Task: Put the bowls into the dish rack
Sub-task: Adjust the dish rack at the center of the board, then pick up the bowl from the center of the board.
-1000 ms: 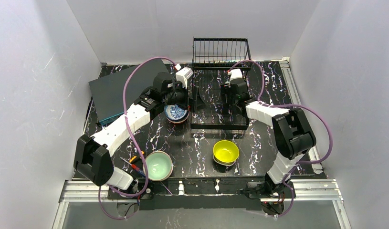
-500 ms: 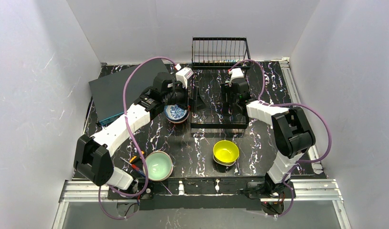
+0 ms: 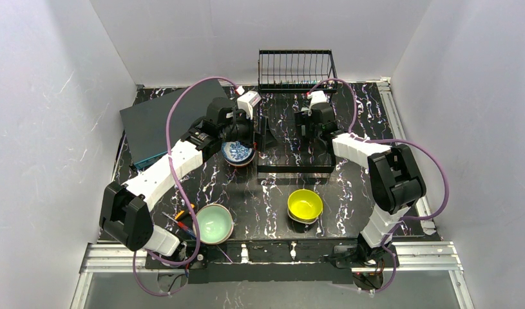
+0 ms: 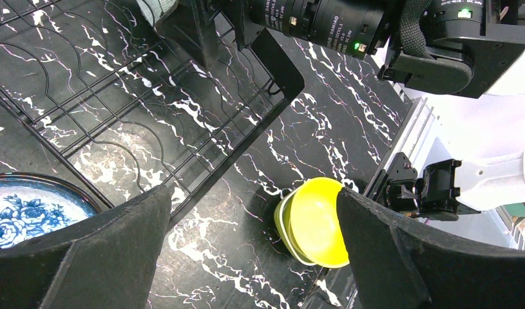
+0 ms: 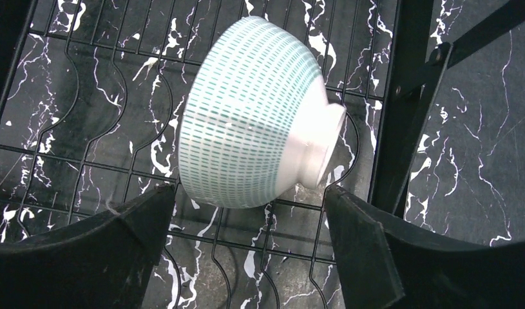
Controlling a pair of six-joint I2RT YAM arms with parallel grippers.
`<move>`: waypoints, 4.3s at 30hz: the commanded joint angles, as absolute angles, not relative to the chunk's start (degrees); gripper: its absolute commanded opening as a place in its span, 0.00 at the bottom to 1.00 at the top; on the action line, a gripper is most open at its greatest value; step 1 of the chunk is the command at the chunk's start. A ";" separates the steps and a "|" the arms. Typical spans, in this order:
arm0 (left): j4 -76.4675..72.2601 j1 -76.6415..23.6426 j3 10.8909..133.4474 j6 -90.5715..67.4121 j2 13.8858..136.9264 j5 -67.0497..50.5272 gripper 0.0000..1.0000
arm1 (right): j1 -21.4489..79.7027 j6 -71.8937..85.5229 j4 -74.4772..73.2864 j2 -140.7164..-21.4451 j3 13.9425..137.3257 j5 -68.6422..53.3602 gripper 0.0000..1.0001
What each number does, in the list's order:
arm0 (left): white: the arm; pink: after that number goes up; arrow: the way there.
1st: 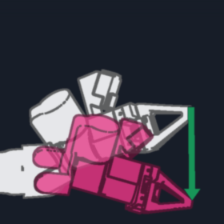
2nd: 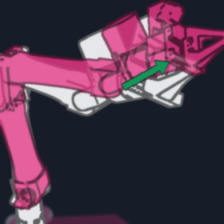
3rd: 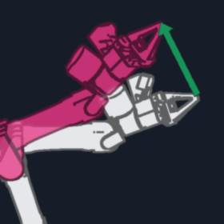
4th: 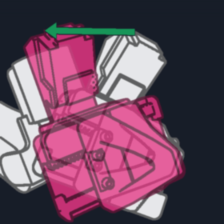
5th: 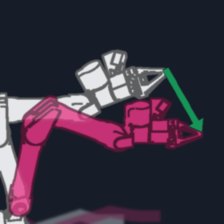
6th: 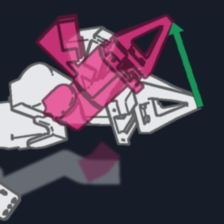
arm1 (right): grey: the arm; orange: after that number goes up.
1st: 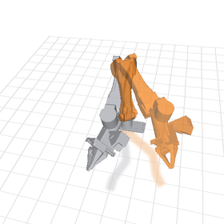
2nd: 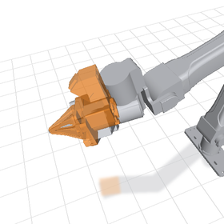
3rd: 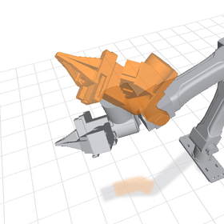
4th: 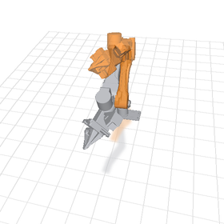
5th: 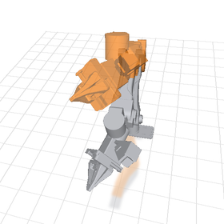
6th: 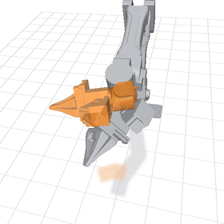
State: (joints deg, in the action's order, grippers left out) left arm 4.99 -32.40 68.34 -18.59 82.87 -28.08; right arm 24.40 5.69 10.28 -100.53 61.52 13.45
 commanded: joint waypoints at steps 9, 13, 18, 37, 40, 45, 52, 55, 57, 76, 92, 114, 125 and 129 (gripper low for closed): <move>5.89 -32.35 70.40 -17.35 82.02 -28.05 0.98 | 24.34 6.93 7.35 -96.41 64.76 15.53 0.98; 5.99 -32.35 70.40 -17.23 82.06 -27.80 0.98 | 24.32 8.01 6.26 -94.30 63.85 15.10 0.99; 6.52 -32.35 70.46 -17.16 82.02 -26.63 0.98 | 24.27 10.12 5.96 -89.75 60.33 13.68 0.99; 25.94 -32.35 81.08 -18.86 91.60 -6.39 0.91 | 23.56 20.49 -1.68 -75.65 49.03 0.54 0.99; 26.12 -32.35 81.08 -19.14 91.54 -4.72 0.88 | 23.49 20.98 -3.67 -74.62 47.96 -1.44 0.99; 27.31 -32.34 81.68 -19.48 91.78 -0.90 0.83 | 23.55 22.00 -3.42 -73.45 45.30 -5.08 0.99; 28.82 -29.92 82.75 -20.16 92.71 3.08 0.80 | 23.51 24.35 -1.63 -75.37 44.12 -10.29 0.99; 29.07 -27.81 82.86 -21.10 93.15 2.78 0.77 | 23.54 24.97 -1.41 -76.07 44.44 -11.39 0.99; 29.34 -26.47 82.96 -21.87 93.37 2.51 0.75 | 23.53 25.21 -1.31 -76.24 44.59 -11.90 0.99; 31.77 -20.04 84.97 -23.76 99.49 -1.74 0.61 | 23.46 25.40 -1.78 -75.95 44.60 -12.66 0.99; 33.93 -20.03 88.37 -19.22 106.42 -2.34 0.52 | 23.53 25.16 -2.55 -75.34 46.00 -12.73 0.99; 32.16 -20.04 86.64 -15.79 99.51 -0.81 0.00 | 23.41 24.33 -5.16 -74.14 49.61 -13.01 0.99; 27.18 -19.98 82.57 -13.86 91.65 -1.65 0.00 | 23.42 25.81 -4.66 -73.74 51.08 -14.81 0.99; 24.70 -20.00 80.69 -13.40 89.38 -3.46 0.00 | 23.41 26.14 -4.52 -73.95 51.57 -15.60 0.99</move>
